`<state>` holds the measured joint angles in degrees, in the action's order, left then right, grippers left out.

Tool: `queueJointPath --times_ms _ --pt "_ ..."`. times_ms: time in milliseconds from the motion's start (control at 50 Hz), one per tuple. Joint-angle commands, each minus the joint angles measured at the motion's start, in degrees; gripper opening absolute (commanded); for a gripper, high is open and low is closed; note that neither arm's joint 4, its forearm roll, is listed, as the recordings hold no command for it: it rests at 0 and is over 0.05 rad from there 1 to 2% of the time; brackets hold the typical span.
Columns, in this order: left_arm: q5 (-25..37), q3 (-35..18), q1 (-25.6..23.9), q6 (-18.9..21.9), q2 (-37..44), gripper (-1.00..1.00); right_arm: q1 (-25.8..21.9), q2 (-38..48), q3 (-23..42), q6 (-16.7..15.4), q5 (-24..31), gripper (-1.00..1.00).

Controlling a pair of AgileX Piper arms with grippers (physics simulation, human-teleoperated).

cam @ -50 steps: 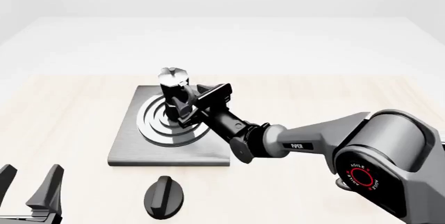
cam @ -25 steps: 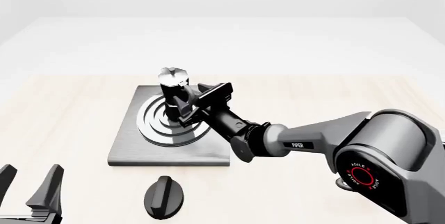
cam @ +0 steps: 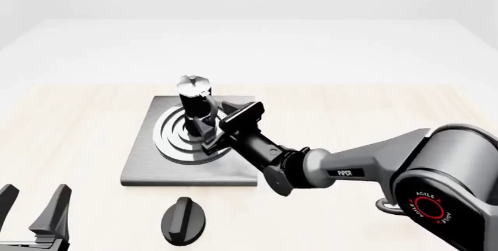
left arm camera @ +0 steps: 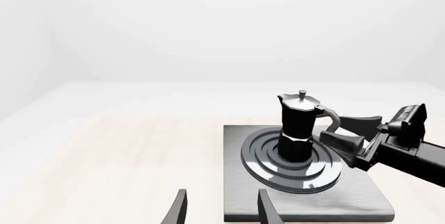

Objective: Put the moka pot on the stove.

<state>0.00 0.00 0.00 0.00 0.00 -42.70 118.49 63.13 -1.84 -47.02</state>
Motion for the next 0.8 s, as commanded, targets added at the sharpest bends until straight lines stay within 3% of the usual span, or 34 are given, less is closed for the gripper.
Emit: queueJointPath --times_ms 20,140,180,800 --pt "0.00 0.00 0.00 0.00 0.00 1.00 -1.47 -4.49 -7.39 -0.03 -3.18 1.00" --pt "0.00 0.00 0.00 0.00 0.00 1.00 0.24 -4.92 -7.46 0.03 -3.15 1.00" --pt "0.00 0.00 0.00 0.00 0.00 1.00 -1.94 -5.87 -9.02 -1.85 -3.07 1.00" --pt "0.00 0.00 0.00 0.00 0.00 1.00 -0.40 -10.32 -15.31 -0.76 -4.96 1.00"
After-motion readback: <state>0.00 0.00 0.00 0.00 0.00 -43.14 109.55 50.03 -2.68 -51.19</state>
